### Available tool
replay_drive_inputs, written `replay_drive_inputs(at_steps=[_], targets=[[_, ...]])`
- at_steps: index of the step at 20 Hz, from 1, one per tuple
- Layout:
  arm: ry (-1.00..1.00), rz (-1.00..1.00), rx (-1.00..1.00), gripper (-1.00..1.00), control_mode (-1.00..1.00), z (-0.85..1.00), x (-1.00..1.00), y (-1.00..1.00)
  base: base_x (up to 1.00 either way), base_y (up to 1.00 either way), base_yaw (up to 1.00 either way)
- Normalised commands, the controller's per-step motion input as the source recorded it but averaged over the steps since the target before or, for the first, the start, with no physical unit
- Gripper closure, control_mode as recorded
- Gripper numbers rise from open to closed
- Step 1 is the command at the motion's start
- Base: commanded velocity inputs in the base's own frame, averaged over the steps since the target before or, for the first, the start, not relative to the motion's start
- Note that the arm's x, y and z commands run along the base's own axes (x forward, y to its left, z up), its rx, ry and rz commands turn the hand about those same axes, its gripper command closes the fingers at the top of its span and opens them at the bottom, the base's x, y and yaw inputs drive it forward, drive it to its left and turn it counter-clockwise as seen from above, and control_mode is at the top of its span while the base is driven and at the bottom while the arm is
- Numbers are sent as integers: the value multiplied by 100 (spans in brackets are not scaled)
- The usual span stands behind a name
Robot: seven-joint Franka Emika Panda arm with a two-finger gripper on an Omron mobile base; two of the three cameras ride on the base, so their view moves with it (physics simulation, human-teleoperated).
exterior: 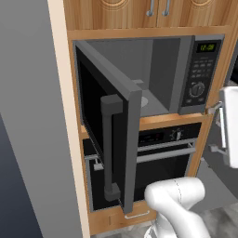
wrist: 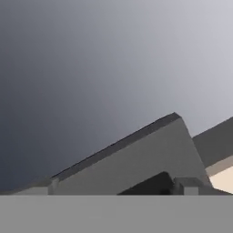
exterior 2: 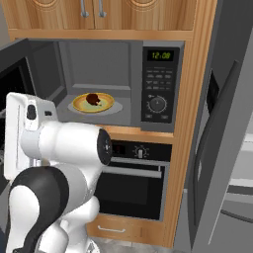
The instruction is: Transport the steak from the fridge to the microwave and turn on the microwave.
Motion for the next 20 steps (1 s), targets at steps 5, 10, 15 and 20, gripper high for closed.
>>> replay_drive_inputs(at_steps=[5,10,15,20], targets=[[-52,0,-10,-100,-100,0,-57,24,0,0,0],[-52,1,-14,-100,-100,0,-57,28,0,0,0],[-19,-4,-2,-100,-100,-2,-39,36,0,0,0],[-3,-15,0,-100,-100,-1,-38,36,0,0,0]])
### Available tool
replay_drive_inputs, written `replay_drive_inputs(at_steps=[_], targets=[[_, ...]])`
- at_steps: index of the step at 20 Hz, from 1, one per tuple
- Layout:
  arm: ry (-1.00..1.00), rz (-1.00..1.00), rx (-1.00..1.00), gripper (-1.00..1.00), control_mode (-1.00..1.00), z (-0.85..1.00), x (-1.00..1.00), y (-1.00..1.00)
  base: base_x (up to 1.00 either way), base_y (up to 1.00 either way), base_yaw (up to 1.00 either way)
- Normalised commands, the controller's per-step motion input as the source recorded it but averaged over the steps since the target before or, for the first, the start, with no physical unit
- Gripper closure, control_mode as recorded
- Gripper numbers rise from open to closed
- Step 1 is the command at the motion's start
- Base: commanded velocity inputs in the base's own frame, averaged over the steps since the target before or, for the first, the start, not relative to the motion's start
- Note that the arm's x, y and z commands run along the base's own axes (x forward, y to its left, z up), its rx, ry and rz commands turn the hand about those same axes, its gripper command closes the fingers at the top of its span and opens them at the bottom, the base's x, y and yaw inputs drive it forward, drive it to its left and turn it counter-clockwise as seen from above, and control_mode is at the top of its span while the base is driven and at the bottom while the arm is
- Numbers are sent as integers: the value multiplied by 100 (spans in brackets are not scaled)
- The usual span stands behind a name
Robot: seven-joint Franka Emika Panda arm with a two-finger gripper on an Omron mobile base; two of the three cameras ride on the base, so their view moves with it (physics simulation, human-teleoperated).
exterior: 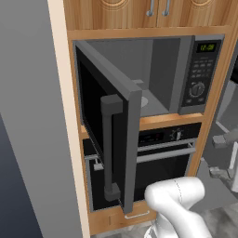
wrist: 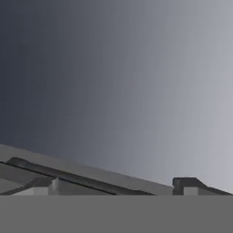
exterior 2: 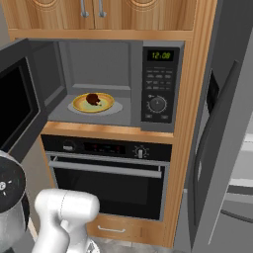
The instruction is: Transport the steak from the fridge to the microwave and turn on the microwave.
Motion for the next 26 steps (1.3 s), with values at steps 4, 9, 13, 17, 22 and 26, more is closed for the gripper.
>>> replay_drive_inputs(at_steps=[4,9,13,17,22,26], targets=[[0,-17,0,-100,-100,-5,-25,42,0,0,0],[0,-10,0,-100,-100,-4,-3,44,0,0,0],[0,-11,0,-100,-100,-6,5,44,0,0,0],[0,-10,0,-100,-100,-10,17,34,0,0,0],[7,-13,0,-100,-100,-13,26,31,0,0,0],[10,-10,1,-100,-100,-17,30,25,0,0,0]])
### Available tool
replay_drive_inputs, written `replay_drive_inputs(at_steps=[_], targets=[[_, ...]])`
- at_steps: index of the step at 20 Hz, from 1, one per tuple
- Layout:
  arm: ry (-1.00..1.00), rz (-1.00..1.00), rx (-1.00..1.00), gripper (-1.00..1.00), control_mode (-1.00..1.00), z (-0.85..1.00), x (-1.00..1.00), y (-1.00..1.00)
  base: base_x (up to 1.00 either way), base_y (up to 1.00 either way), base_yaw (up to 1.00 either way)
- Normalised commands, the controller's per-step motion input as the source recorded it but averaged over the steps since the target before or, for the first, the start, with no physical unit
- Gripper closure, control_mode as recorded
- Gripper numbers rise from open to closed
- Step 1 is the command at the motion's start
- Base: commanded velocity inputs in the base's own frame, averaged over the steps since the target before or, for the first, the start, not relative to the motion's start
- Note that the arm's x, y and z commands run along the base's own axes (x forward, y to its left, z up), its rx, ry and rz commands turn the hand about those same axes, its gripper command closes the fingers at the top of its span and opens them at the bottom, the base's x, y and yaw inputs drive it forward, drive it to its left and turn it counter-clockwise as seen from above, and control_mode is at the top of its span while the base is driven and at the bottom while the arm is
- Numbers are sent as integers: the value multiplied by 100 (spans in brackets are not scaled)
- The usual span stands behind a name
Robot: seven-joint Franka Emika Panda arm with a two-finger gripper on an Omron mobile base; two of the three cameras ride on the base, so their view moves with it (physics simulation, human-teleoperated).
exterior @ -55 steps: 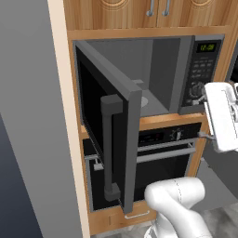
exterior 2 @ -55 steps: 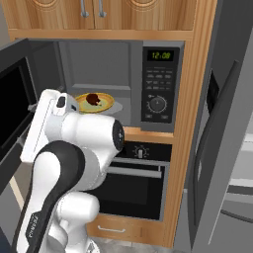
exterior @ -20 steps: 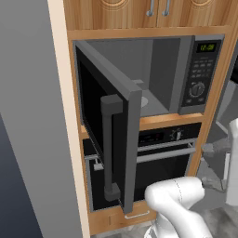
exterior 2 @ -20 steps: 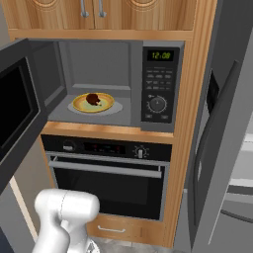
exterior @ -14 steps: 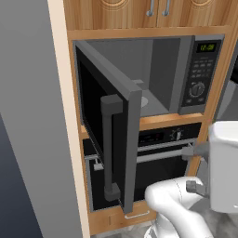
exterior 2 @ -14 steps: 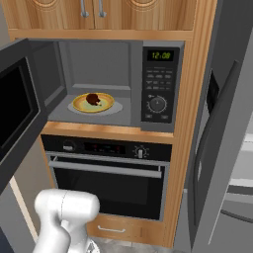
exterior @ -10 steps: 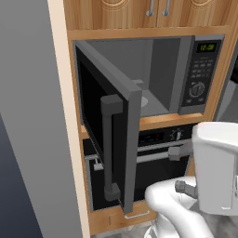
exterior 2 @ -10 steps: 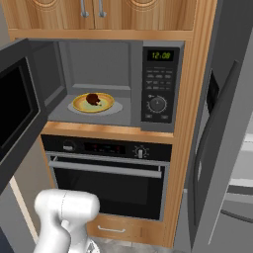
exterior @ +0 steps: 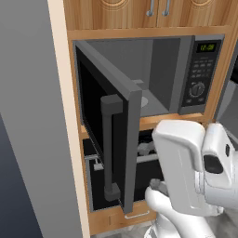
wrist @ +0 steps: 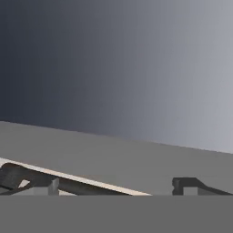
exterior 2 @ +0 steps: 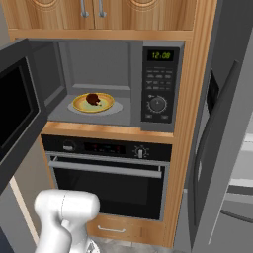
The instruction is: Transport the steak from the fridge to the microwave and turn on the microwave.
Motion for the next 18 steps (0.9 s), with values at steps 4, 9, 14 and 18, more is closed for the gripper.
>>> replay_drive_inputs(at_steps=[4,9,14,18], targets=[[8,-7,2,-100,-100,-16,30,24,0,0,0],[5,-8,1,-100,-100,-15,21,18,0,0,0],[5,-12,0,-100,-100,-22,26,5,0,0,0],[2,-13,0,-100,-100,-16,27,1,0,0,0]])
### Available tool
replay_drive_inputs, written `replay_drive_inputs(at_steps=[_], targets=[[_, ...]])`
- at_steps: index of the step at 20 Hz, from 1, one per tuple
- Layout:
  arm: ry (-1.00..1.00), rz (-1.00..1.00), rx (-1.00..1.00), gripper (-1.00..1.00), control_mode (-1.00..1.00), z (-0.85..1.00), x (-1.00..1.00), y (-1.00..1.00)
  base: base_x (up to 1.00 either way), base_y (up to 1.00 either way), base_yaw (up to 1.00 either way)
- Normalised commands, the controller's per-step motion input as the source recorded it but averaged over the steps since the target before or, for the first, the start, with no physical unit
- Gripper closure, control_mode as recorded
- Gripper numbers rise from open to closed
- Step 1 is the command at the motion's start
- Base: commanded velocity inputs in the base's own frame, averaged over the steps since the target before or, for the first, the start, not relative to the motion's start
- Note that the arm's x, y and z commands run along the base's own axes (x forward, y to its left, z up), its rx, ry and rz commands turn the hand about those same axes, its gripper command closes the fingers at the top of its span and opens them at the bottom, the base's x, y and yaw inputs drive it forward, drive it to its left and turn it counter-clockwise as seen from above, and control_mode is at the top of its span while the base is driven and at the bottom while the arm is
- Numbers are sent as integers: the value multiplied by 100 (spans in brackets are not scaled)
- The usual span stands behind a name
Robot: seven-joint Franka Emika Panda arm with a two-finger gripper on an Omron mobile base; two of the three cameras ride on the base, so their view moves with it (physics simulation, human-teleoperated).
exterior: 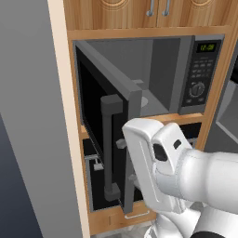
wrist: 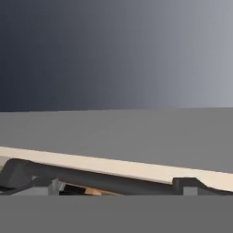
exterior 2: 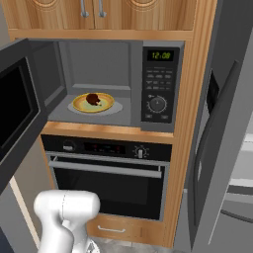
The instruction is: Transport the steak from the fridge to the microwave and turn on the microwave.
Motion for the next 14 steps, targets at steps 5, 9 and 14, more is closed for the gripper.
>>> replay_drive_inputs(at_steps=[5,9,14], targets=[[0,-8,0,-100,-100,-10,23,6,0,0,0],[0,-5,0,-100,-100,-9,21,8,0,0,0],[0,-4,0,-100,-100,-11,23,4,0,0,0]])
